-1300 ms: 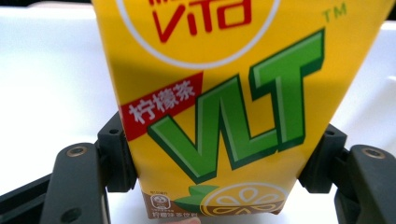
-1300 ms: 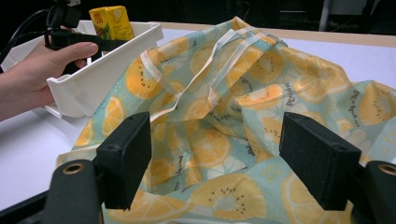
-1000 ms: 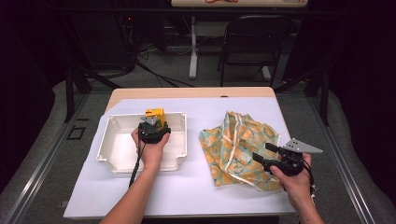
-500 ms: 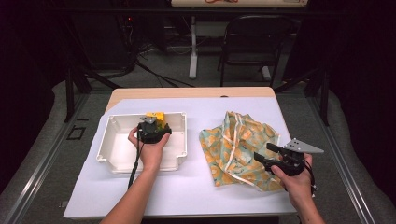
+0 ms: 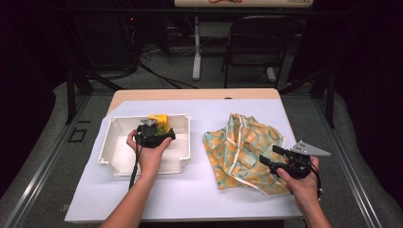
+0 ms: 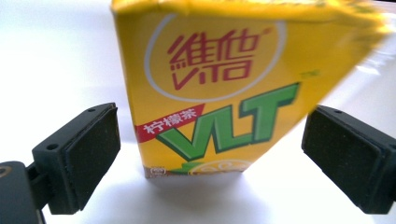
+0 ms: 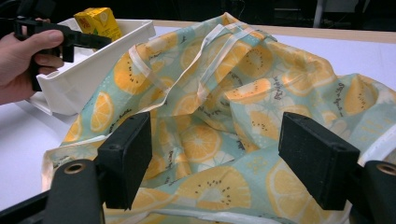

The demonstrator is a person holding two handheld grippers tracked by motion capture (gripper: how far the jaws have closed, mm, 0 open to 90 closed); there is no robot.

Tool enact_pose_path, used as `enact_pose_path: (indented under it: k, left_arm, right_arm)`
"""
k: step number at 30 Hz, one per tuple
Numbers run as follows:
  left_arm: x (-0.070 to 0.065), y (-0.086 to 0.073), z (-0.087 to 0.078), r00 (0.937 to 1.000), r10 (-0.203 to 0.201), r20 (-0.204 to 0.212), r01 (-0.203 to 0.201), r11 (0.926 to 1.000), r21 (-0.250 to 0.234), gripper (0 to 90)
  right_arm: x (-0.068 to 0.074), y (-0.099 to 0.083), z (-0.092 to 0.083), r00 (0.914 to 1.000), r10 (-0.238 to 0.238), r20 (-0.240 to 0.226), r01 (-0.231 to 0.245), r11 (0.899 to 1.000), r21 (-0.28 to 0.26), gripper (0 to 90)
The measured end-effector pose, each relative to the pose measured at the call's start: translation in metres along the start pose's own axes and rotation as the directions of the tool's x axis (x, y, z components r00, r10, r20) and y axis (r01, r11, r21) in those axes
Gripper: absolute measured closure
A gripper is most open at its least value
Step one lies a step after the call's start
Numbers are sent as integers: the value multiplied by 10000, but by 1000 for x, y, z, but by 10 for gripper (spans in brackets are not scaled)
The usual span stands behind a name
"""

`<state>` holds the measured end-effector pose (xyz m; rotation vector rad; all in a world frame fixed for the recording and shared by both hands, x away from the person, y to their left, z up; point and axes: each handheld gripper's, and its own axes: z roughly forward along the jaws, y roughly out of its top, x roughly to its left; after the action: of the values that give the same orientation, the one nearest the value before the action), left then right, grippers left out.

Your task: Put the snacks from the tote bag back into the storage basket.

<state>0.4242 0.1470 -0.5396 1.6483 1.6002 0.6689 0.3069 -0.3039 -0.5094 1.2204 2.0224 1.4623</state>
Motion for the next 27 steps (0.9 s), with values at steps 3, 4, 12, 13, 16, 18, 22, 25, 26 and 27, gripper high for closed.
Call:
enact_pose_path:
  k: [3, 4, 12, 13, 16, 18, 22, 25, 26, 27]
  left_arm:
    - [1, 0, -8, 10000, 25, 73, -24, 10000, -85, 46]
    - [1, -1, -11, 9999, 33, 118, -31, 9999, -165, 46]
    - [5, -10, -28, 9994, 172, 301, -161, 9992, -370, 56]
    - [5, -11, -31, 9991, 253, 327, -240, 9990, -382, 56]
    - [4, -13, -38, 9978, 459, 470, -436, 9978, -504, 55]
    - [4, -14, -44, 9960, 675, 580, -645, 9965, -523, 53]
    - [4, -16, -55, 9918, 951, 858, -894, 9937, -683, 39]
    - [4, -18, -64, 9886, 1047, 1082, -960, 9919, -835, 37]
    - [5, -18, -67, 9874, 1108, 1131, -1019, 9914, -815, 37]
    - [5, -19, -70, 9870, 1079, 1187, -975, 9912, -900, 37]
  right_arm:
    - [-1, 0, -1, 10000, -10, 28, 10, 10000, 25, 251]
    - [-1, 0, -1, 10000, -12, 32, 11, 10000, 26, 251]
    - [0, 0, 0, 10000, 0, -33, 1, 10000, 30, 247]
    - [0, 0, 0, 10000, 0, -33, 1, 10000, 30, 247]
    - [-1, -1, 0, 10000, -31, 11, 31, 10000, 63, 246]
    - [-1, -1, 0, 10000, -16, 24, 16, 10000, 64, 245]
    - [0, -1, 0, 10000, -53, 55, 53, 9999, 142, 242]
    - [0, -2, 1, 10000, -35, 71, 33, 9999, 165, 239]
    - [0, -2, 1, 10000, -35, 71, 33, 9999, 165, 239]
    - [1, -2, 1, 10000, -17, 89, 15, 9999, 135, 238]
